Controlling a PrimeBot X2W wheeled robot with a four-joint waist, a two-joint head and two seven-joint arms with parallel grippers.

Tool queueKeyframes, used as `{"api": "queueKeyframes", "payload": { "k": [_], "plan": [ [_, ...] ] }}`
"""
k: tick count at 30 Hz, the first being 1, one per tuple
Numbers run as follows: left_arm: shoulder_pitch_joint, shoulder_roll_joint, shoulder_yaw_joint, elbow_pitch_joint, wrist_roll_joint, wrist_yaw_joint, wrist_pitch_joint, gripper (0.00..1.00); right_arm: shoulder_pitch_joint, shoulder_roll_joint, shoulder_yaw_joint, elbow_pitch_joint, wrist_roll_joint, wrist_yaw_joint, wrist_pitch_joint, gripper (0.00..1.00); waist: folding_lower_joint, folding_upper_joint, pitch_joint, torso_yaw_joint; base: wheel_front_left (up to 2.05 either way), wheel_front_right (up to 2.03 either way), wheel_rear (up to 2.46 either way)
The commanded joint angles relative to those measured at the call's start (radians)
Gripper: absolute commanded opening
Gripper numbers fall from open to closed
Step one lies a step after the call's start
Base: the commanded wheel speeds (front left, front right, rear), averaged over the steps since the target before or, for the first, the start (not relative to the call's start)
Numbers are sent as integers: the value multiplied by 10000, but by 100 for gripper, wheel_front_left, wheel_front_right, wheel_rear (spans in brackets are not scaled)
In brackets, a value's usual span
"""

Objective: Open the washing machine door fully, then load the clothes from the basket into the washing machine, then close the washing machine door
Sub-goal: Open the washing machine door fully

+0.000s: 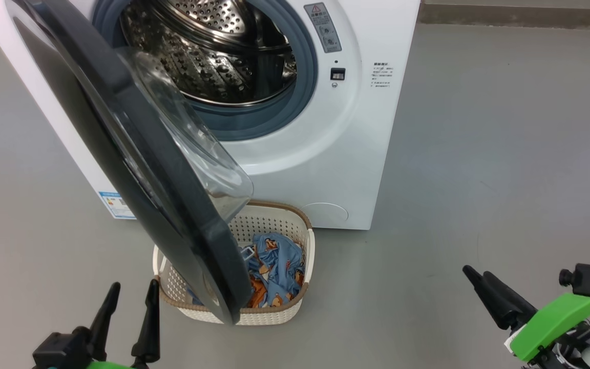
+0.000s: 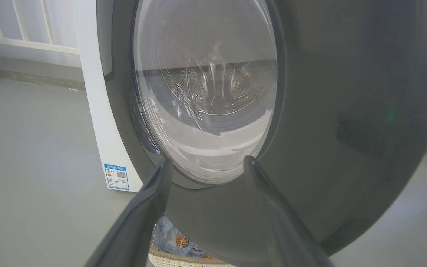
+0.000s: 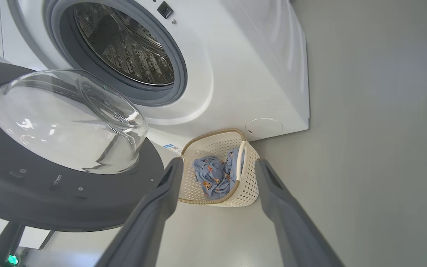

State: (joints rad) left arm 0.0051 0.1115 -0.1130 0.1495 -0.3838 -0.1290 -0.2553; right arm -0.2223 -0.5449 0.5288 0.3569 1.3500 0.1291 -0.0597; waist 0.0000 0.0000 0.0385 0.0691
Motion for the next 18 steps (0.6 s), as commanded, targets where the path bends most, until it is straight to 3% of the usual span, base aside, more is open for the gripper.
{"api": "queueKeyframes", "payload": {
  "k": [1,6,11,18],
  "plan": [
    [-174,147,400,-264,66,-17,-65,100,104,-312,203,-114,-145,16,-372,100,0,0,-2,2,0,0,0],
    [-163,118,436,-261,67,-17,-65,100,-75,-646,738,237,-712,16,-1549,100,0,0,-2,6,0,0,0],
    [-172,107,448,-271,80,-17,-65,100,-305,-610,766,609,-1261,16,-1991,100,0,0,13,16,0,0,0],
    [-195,84,480,-322,99,-17,-65,100,-153,-26,-1239,620,-3312,16,-2017,100,0,0,90,55,0,0,0]
  ]
}}
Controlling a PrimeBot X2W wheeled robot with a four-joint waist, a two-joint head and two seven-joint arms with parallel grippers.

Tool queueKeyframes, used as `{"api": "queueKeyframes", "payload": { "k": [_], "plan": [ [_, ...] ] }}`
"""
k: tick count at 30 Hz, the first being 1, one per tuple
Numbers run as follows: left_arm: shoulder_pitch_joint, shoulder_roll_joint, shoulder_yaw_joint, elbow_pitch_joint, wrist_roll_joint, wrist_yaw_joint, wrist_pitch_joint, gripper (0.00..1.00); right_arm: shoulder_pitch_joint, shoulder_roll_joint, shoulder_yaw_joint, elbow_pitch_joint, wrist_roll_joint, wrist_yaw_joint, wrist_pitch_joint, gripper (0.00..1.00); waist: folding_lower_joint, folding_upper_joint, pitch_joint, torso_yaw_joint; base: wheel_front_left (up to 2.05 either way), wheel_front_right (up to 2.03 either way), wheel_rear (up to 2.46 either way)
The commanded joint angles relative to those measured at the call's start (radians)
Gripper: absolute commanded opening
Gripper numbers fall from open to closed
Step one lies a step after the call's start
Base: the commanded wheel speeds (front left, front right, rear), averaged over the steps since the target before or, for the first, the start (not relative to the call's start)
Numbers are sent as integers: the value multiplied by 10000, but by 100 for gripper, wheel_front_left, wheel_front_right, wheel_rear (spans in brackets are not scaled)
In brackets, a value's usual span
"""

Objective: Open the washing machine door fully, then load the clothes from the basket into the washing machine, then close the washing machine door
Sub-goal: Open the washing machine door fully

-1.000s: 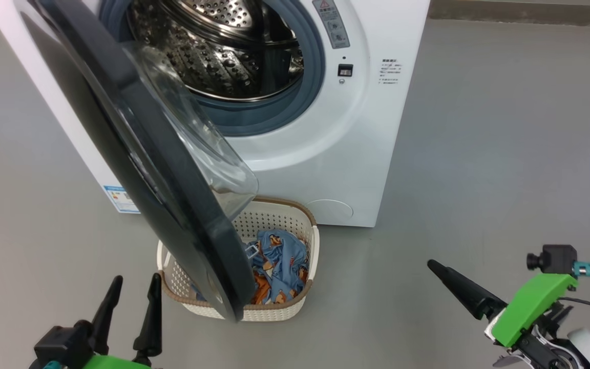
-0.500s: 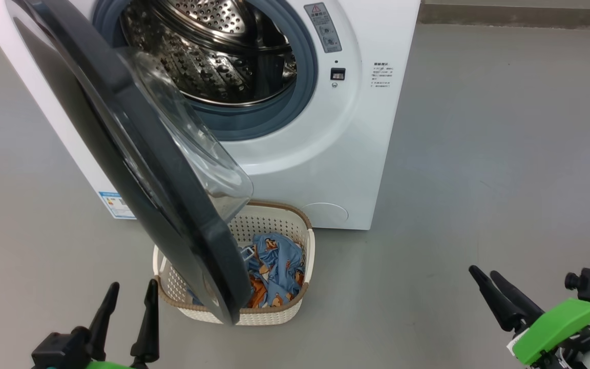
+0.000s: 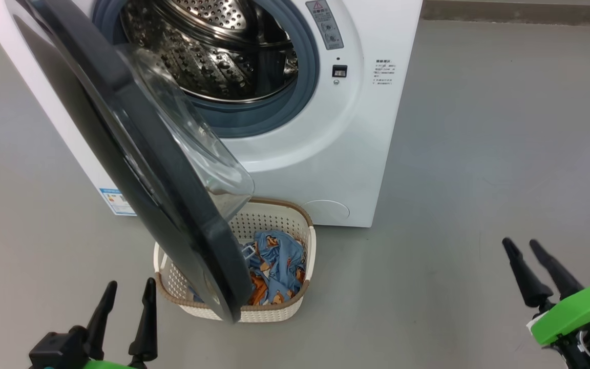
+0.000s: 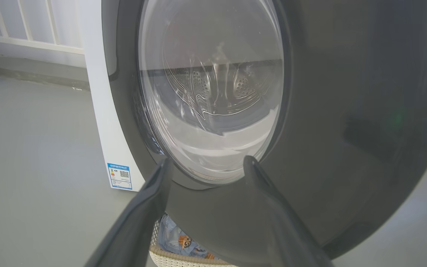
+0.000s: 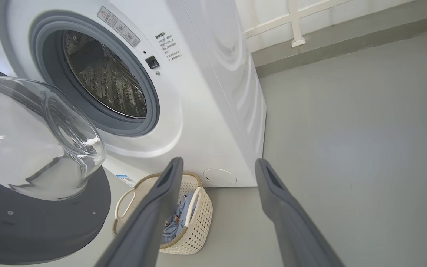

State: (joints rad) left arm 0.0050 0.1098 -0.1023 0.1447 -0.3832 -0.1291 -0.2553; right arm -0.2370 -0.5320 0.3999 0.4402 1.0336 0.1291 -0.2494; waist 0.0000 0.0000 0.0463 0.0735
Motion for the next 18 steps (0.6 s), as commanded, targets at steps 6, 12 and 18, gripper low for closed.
{"api": "queueKeyframes", "payload": {
  "k": [6,12,18],
  "plan": [
    [-241,95,392,-296,85,-16,-65,100,426,385,-1431,-528,-1850,16,-122,100,0,0,101,57,0,0,0],
    [-257,93,388,-314,82,-16,-65,100,883,882,-2303,-621,-2978,16,-123,100,0,0,116,100,0,0,0],
    [-271,100,386,-325,75,-16,-65,100,1310,1148,-2655,-375,-3528,16,-123,100,0,0,123,133,0,0,0]
  ]
}}
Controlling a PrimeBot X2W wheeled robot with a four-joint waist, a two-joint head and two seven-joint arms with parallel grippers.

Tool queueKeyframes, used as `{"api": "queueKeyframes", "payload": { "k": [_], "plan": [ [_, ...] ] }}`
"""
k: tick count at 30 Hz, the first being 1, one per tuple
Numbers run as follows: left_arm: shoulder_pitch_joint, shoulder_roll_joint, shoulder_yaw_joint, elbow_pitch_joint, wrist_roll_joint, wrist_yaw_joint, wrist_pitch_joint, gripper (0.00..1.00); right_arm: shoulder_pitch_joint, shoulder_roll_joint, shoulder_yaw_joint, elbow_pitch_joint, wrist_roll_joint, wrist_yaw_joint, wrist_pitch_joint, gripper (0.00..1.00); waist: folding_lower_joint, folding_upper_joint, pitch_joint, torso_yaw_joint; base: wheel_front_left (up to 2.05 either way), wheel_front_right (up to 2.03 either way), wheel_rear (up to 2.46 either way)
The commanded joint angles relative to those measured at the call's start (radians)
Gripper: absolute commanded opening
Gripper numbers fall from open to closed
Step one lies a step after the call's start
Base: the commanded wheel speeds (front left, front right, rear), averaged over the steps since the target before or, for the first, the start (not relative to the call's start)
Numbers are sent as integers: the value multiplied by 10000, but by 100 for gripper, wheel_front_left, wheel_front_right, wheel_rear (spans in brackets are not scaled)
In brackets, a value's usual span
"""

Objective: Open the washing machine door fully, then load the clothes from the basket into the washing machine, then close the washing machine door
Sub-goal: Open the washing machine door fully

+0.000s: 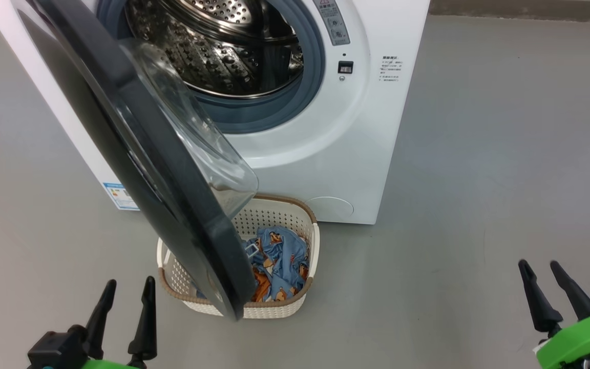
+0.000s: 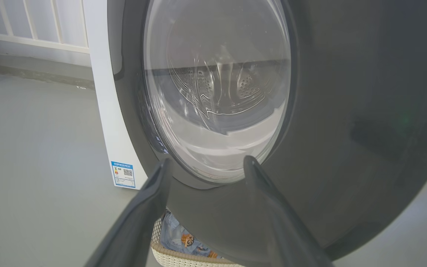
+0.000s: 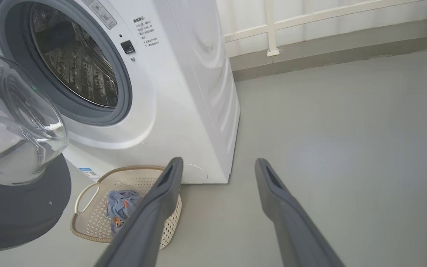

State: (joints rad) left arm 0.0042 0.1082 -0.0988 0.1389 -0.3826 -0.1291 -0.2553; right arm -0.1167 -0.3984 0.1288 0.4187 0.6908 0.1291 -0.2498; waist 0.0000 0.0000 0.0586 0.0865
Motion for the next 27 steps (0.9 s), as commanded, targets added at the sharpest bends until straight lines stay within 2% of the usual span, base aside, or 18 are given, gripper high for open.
{"api": "queueKeyframes", "payload": {
  "k": [1,16,17,18,19,23,27],
  "plan": [
    [-263,115,354,-266,69,-16,-65,100,170,-154,5,-127,-171,16,-119,100,0,0,1,6,0,0,0],
    [-327,67,398,-207,18,-16,-65,100,519,143,-489,64,-1049,16,-120,100,0,0,-34,16,0,0,0],
    [-338,36,443,-205,-40,-16,-65,92,534,156,-506,66,-1065,16,-120,100,0,0,-48,24,0,0,0],
    [-347,-11,504,-200,-149,-16,-65,23,549,159,-515,69,-1086,16,-120,100,0,0,-64,33,0,0,0],
    [-365,-48,568,-221,-251,-16,-65,0,563,166,-525,70,-1099,16,-120,100,0,0,-81,41,0,0,0],
    [-523,-188,1192,-708,-518,-16,-65,0,618,189,-568,54,-1143,16,-120,100,0,0,-117,81,0,0,0],
    [-696,-352,1955,-1792,-507,-16,-65,0,655,205,-596,35,-1198,16,-120,100,0,0,-144,92,0,0,0]
  ]
}}
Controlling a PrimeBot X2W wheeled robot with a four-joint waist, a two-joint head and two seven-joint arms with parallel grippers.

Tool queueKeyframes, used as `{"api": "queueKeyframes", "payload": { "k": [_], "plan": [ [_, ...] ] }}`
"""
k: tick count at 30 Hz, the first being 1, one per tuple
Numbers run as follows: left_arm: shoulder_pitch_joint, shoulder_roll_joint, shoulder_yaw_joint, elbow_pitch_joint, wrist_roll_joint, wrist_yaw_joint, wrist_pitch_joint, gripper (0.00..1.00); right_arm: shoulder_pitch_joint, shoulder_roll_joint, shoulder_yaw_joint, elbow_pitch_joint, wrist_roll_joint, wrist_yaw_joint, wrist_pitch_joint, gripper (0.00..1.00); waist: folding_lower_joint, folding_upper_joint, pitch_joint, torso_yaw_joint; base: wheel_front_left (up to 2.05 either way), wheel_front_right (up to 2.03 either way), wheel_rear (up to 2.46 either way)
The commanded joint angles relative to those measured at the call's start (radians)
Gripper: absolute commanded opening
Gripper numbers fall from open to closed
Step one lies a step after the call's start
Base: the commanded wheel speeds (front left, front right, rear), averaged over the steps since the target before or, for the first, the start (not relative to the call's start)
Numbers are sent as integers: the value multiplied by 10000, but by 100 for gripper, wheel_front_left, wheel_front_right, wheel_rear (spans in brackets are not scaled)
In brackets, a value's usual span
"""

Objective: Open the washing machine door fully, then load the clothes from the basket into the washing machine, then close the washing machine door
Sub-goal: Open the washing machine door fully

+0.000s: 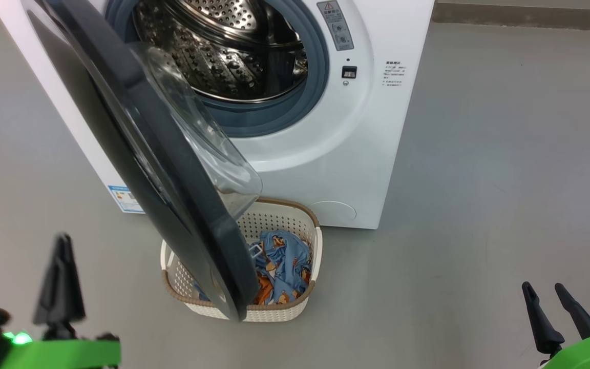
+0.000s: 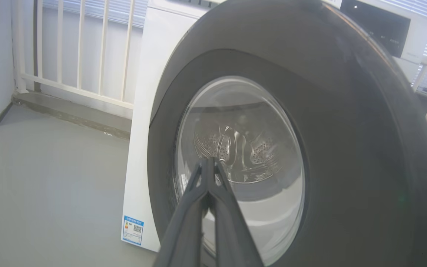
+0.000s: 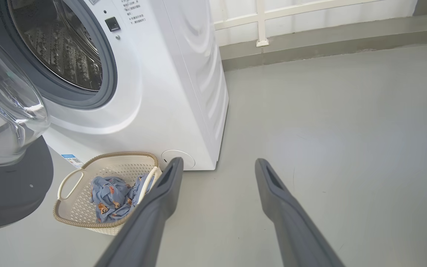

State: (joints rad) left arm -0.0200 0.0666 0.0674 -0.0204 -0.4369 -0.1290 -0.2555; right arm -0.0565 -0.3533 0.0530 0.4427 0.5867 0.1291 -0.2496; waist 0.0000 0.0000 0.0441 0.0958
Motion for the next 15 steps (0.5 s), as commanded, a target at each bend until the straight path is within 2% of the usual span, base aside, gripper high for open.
{"api": "queueKeyframes", "payload": {
  "k": [1,4,8,11,15],
  "plan": [
    [-505,25,413,-588,58,-17,-63,0,60,-245,153,-215,-171,16,-122,100,0,0,0,2,0,0,0],
    [-630,-74,526,-1935,102,-17,-63,0,77,-272,130,-233,-227,16,-122,100,0,0,12,12,0,0,0],
    [-685,-132,-23,-3736,321,-17,-63,0,58,-297,78,-272,-292,16,-122,100,0,0,55,6,0,0,0],
    [-624,-148,-914,-4698,390,-17,-63,0,51,-295,40,-298,-361,16,-122,100,0,0,68,0,0,0,0],
    [-498,-146,-2663,-5118,403,-17,-57,0,66,-268,-48,-339,-432,16,-122,100,0,0,79,1,0,0,0]
  ]
}}
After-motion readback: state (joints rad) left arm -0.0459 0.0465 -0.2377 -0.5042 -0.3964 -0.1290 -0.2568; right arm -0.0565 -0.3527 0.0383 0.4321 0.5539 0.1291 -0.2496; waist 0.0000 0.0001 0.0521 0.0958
